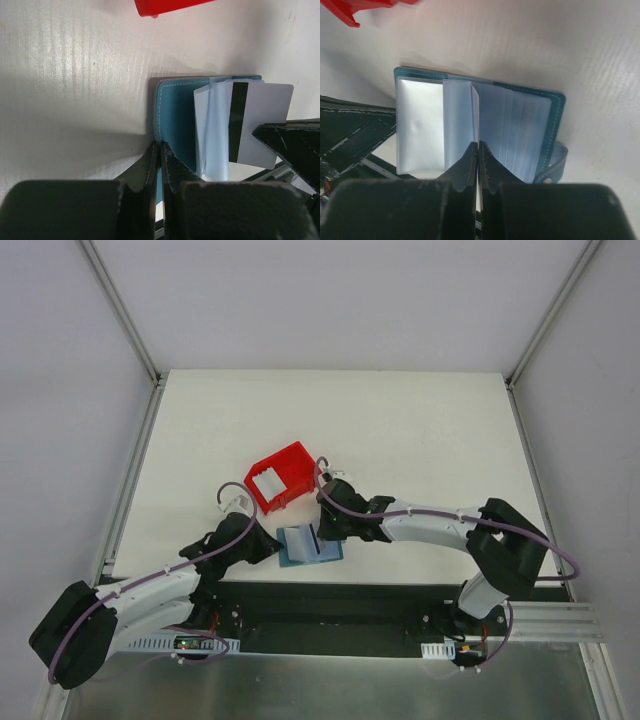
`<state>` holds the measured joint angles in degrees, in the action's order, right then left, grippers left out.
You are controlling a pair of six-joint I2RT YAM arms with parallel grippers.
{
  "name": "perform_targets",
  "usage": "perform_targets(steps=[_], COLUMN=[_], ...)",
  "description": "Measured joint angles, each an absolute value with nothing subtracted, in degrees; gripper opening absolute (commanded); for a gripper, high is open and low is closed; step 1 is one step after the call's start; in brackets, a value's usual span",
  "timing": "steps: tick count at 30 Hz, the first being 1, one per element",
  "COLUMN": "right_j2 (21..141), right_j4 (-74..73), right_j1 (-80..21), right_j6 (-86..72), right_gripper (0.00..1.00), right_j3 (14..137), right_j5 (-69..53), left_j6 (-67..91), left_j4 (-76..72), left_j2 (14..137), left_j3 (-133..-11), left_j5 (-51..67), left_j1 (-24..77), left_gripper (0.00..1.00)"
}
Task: Put the credit cards into the card holder
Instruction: Turn over the card slot in the card holder, then insert the credit card into the card holder.
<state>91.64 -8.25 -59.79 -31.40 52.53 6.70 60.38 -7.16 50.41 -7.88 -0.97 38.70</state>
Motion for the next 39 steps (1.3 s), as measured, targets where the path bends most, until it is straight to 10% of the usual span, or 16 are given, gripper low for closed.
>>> perform_targets(steps=[21,39], right_j2=[91.59,86.13], right_j4=[2.46,11.57], right_j1=[-60.69,-53.63], right_j6=[-28.49,-34.15], right_gripper=[0.0,0.0], right_j3=[57.56,38.3], right_j5=[-6.57,-4.45], left_j6=[61.58,60.49], left_j4=[-12.47,-14.35], left_j2=[55.22,56.05], left_j3=[-7.86,-7.57], left_j5=[-1.41,-1.67], left_j1=[38.7,38.7], left_gripper=[0.0,0.0])
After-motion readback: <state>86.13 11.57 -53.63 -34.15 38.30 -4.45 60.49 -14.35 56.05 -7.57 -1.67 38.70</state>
